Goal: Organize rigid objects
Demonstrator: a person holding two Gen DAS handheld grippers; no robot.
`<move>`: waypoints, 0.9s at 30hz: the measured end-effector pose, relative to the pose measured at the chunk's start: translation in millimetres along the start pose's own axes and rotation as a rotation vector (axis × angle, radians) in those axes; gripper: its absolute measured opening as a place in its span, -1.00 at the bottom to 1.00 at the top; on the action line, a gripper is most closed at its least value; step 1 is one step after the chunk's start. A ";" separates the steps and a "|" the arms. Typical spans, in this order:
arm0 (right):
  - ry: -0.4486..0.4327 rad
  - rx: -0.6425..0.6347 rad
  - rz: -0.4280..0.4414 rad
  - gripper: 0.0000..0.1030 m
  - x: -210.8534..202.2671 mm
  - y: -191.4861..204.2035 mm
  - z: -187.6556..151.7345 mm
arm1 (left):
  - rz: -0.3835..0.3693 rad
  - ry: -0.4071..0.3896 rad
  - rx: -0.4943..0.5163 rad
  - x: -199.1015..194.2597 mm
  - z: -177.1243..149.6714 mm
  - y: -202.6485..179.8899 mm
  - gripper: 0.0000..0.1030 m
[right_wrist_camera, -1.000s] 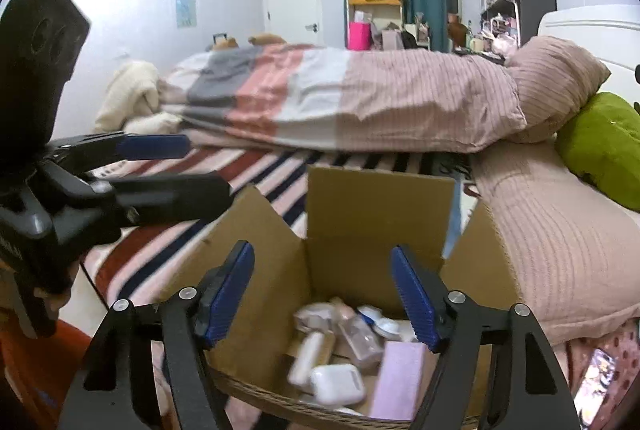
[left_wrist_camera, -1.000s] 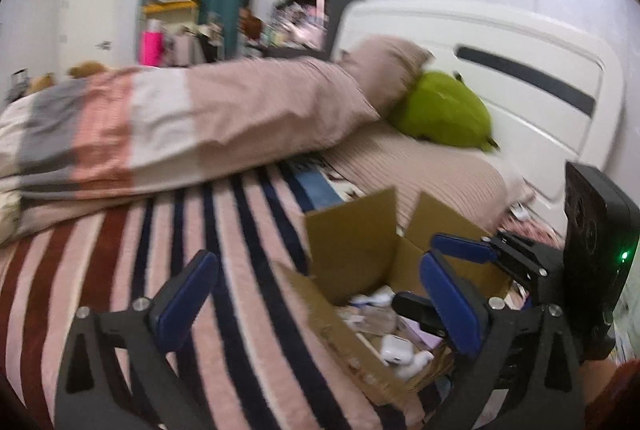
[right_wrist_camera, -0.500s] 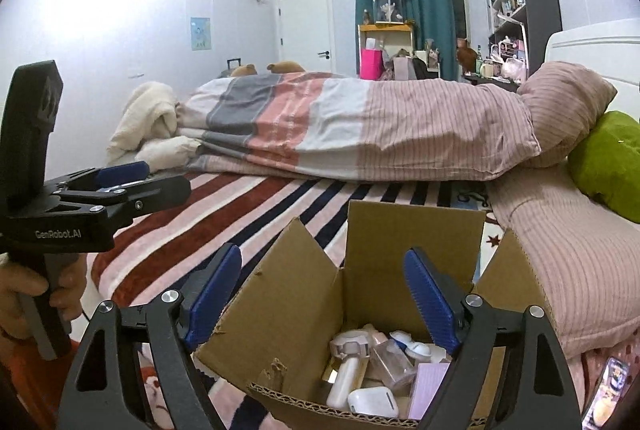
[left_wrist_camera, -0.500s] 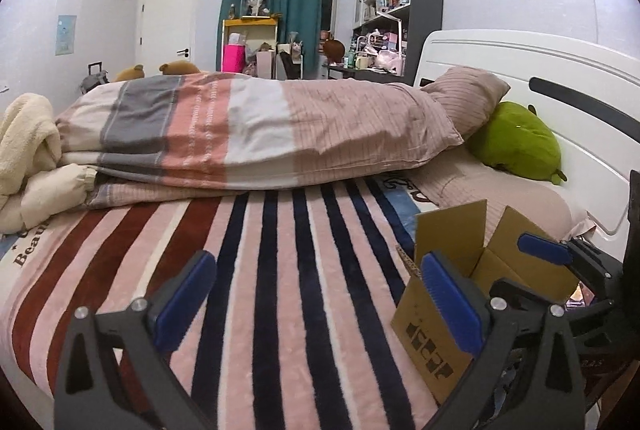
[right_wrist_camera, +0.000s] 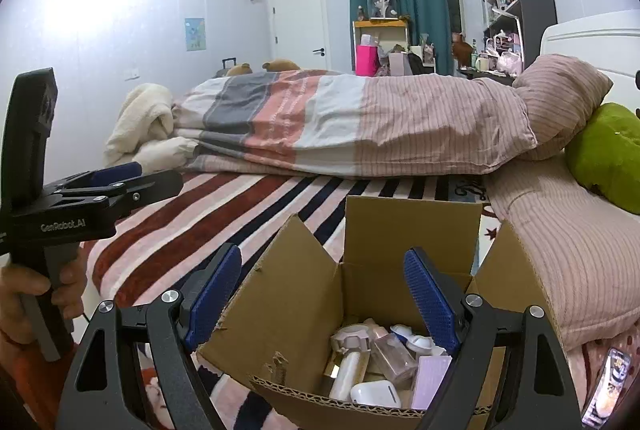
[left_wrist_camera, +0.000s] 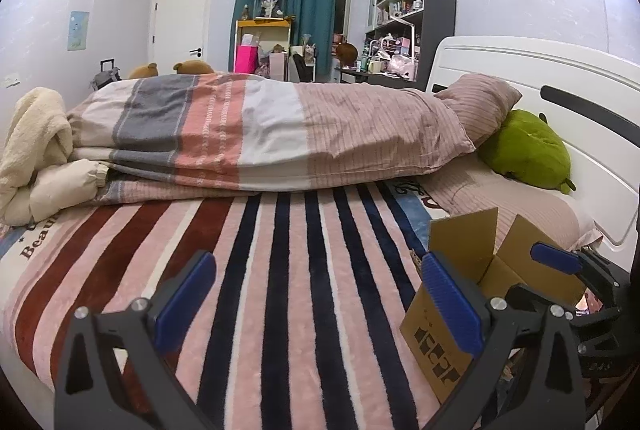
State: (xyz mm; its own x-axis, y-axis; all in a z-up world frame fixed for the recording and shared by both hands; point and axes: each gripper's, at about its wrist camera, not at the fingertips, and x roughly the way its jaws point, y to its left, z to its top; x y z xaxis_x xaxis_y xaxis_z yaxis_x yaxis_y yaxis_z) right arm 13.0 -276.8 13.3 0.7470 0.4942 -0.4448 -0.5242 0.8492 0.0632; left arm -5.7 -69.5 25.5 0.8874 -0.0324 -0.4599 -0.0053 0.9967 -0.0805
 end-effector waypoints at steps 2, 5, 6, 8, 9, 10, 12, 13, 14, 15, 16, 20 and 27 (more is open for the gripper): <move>0.000 -0.004 0.003 0.58 0.4 1.8 0.5 | 0.006 0.001 -0.004 0.3 -0.2 1.1 0.98; 0.001 -0.006 0.007 0.58 1.6 3.4 1.9 | 0.016 0.003 -0.008 0.8 -0.4 2.9 0.98; 0.001 -0.006 0.008 0.58 1.9 4.1 2.1 | 0.018 0.004 -0.009 1.0 -0.5 3.5 0.98; 0.002 -0.006 0.008 0.58 2.6 4.7 2.6 | 0.025 0.005 -0.011 1.2 -1.1 5.2 0.98; 0.002 -0.005 0.009 0.58 2.5 4.6 2.5 | 0.030 0.005 -0.014 1.5 -1.1 6.4 0.98; 0.001 -0.005 0.009 0.58 2.5 4.5 2.5 | 0.035 0.003 -0.017 1.4 -1.1 7.3 0.98; 0.002 -0.004 0.011 0.58 3.4 5.1 3.1 | 0.046 -0.001 -0.020 1.0 -0.9 9.2 0.98; 0.002 -0.004 0.010 0.58 3.3 5.2 3.0 | 0.049 -0.003 -0.021 0.9 -0.8 10.0 0.98; 0.003 -0.005 0.010 0.58 4.0 6.0 3.3 | 0.053 -0.007 -0.024 0.2 -0.8 11.1 0.98; 0.002 -0.004 0.011 0.58 3.3 5.1 3.1 | 0.056 -0.009 -0.027 -0.4 -0.8 11.7 0.98; 0.001 -0.003 0.010 0.58 3.1 5.4 3.1 | 0.059 -0.012 -0.029 -0.9 -0.8 12.2 0.98; -0.001 -0.001 0.012 0.58 4.0 5.9 3.9 | 0.071 -0.017 -0.030 -1.1 -0.8 14.3 0.98; -0.002 -0.001 0.016 0.58 5.4 8.6 5.5 | 0.073 -0.018 -0.030 -0.8 -0.9 15.6 0.98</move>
State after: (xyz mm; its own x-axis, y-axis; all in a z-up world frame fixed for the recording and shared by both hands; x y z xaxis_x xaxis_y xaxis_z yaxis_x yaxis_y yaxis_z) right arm 14.7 -265.8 16.3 0.7393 0.5080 -0.4419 -0.5367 0.8410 0.0690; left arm -6.8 -53.9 23.8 0.8921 0.0414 -0.4499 -0.0834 0.9938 -0.0739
